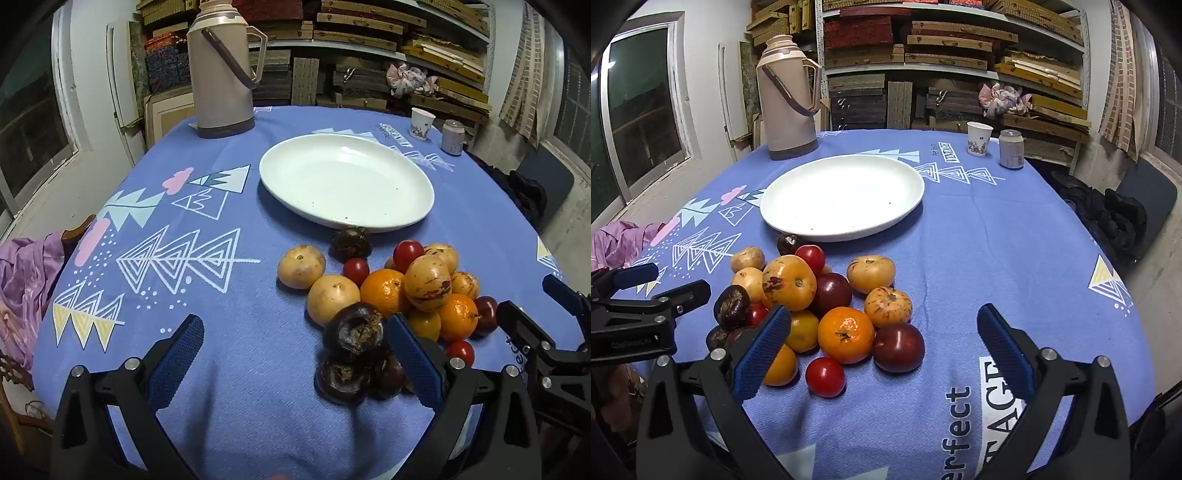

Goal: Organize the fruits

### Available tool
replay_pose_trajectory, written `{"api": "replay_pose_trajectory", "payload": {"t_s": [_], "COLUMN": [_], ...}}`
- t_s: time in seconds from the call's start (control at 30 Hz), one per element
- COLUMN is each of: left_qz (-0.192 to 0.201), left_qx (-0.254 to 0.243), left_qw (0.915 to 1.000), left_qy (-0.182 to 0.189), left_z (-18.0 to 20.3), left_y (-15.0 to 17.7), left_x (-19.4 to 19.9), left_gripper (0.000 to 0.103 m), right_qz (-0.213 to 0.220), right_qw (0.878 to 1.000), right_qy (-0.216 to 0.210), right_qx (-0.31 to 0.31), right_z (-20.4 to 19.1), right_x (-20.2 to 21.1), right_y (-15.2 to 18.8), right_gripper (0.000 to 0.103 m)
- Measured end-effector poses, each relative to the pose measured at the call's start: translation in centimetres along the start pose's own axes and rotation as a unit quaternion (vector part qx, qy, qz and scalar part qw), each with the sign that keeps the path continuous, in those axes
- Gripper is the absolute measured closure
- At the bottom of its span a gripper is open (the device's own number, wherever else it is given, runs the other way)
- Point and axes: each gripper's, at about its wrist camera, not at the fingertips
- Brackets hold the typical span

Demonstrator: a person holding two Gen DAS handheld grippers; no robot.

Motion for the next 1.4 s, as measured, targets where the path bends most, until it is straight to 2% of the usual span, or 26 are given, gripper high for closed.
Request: {"api": "replay_pose_trajectory", "payload": {"t_s": [0.17, 0.2, 0.33, 1.4], "left_qz": [-0.014, -0.001, 0.002, -0.005], "left_qx": [0.005, 0.000, 0.007, 0.010], "left_qw": [0.9999, 1.0000, 0.9999, 0.9998], "left_qy": [0.002, 0.004, 0.013, 0.014], "left_z": [0.2, 0.2, -0.3, -0.4], "left_y": [-0.6, -0.2, 0.1, 0.0], "left_x": [-0.9, -0.2, 0.0, -0.3], "left_gripper": [0.003, 0.003, 0.003, 0.003], "right_qz": [-0.002, -0.003, 0.000, -0.005], "right_qw": [1.000, 1.000, 1.000, 1.000], "right_qy": [-0.002, -0.002, -0.003, -0.002], "right_qx": [-0.001, 0.000, 0.000, 0.000], "right_z": [0.1, 0.1, 0.6, -0.1], "right_x": [0.0, 0.0, 0.1, -0.2], "right_y": [-0.1, -0.1, -0.2, -0.1], "right_gripper": [0.004, 0.004, 0.004, 0.004]}}
Point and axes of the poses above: each gripper's, at about its wrist camera, not at the fingertips, and x roughly against the way its jaws point, z to its right, y to its underside, and after that the axes turned 14 degrees about -z, right-handed
